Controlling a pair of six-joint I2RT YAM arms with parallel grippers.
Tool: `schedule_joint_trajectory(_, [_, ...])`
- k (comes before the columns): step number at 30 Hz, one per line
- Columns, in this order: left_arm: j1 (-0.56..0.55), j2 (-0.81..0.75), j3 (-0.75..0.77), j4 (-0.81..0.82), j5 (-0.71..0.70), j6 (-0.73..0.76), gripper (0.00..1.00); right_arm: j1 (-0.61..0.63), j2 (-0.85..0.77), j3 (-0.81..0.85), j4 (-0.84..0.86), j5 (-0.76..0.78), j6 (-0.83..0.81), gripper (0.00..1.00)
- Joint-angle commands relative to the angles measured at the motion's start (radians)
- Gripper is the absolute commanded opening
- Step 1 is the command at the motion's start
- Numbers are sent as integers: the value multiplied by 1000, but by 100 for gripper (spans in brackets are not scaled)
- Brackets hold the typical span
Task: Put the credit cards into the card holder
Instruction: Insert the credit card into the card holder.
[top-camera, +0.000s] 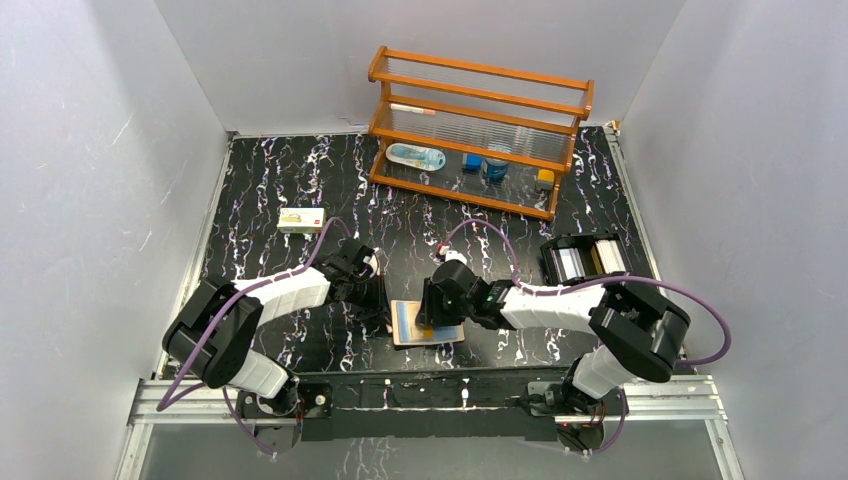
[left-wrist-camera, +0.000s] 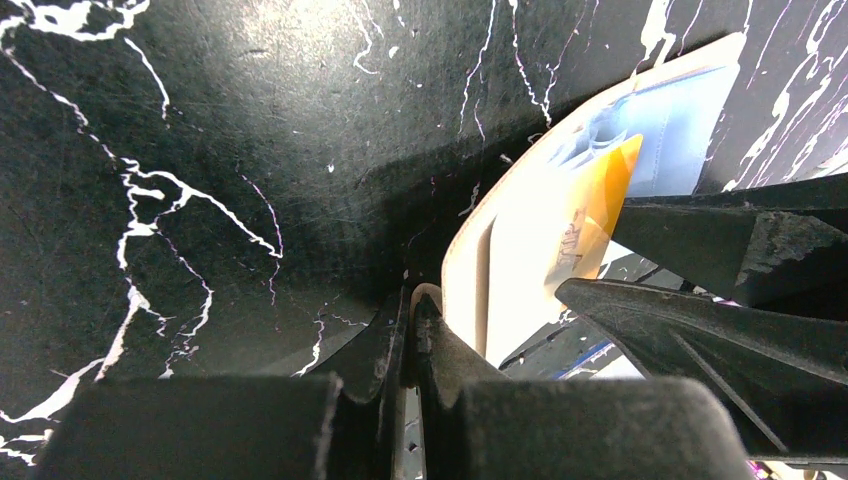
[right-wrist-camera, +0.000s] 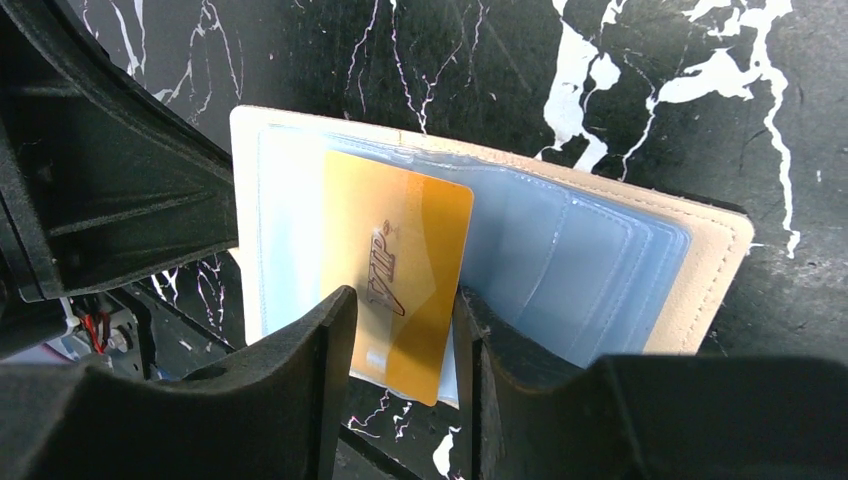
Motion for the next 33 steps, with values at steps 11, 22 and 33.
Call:
schedule_joint_trajectory(11, [-21, 23, -40, -77, -81, 21, 0, 9, -47, 90, -133, 81, -26, 52])
schedule_joint_trajectory(22, [-23, 34, -32, -78, -78, 25, 0, 10, -16, 86, -61, 24, -25, 45])
schedule_joint_trajectory(33, [-26, 45, -22, -77, -77, 24, 0, 13, 40, 99, 19, -38, -38, 37])
